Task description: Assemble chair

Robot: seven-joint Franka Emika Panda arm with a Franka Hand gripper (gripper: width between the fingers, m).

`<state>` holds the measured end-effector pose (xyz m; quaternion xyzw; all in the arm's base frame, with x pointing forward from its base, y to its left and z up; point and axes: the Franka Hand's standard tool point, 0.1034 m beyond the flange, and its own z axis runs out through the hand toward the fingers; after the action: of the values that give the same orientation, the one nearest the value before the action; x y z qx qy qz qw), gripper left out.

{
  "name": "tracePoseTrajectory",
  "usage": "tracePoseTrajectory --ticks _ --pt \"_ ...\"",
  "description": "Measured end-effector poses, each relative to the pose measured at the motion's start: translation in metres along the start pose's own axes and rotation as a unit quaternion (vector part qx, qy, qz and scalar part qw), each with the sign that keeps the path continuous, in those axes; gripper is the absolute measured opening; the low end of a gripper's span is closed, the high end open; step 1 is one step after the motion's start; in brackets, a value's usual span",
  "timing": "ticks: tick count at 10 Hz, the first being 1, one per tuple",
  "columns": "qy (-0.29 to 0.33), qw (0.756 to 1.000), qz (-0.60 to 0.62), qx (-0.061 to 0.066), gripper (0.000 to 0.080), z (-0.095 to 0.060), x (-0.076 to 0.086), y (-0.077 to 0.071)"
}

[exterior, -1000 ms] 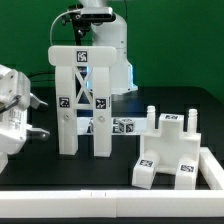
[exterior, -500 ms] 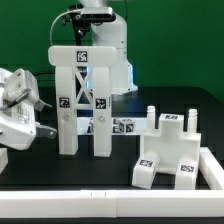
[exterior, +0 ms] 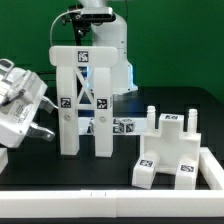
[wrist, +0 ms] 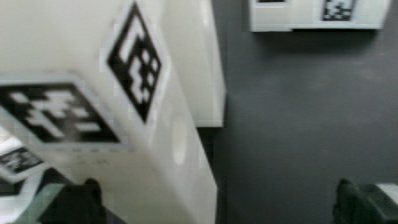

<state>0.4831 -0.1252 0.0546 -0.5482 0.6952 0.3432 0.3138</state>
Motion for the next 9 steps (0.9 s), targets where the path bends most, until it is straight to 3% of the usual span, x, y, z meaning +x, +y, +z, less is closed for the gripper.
tracePoseTrajectory --ticks 1,2,5,9 --pt "0.003 1.000 0.006 0.015 0.0649 0.002 -0.004 0.004" --pt "0.004 1.000 0.010 0.015 0.0649 0.006 -0.004 0.009" --pt "0.001 1.000 0.016 0.010 0.0649 0.012 0.003 0.020" --pt "-0.004 1.000 0.025 0.002 0.0649 0.020 0.001 0.031"
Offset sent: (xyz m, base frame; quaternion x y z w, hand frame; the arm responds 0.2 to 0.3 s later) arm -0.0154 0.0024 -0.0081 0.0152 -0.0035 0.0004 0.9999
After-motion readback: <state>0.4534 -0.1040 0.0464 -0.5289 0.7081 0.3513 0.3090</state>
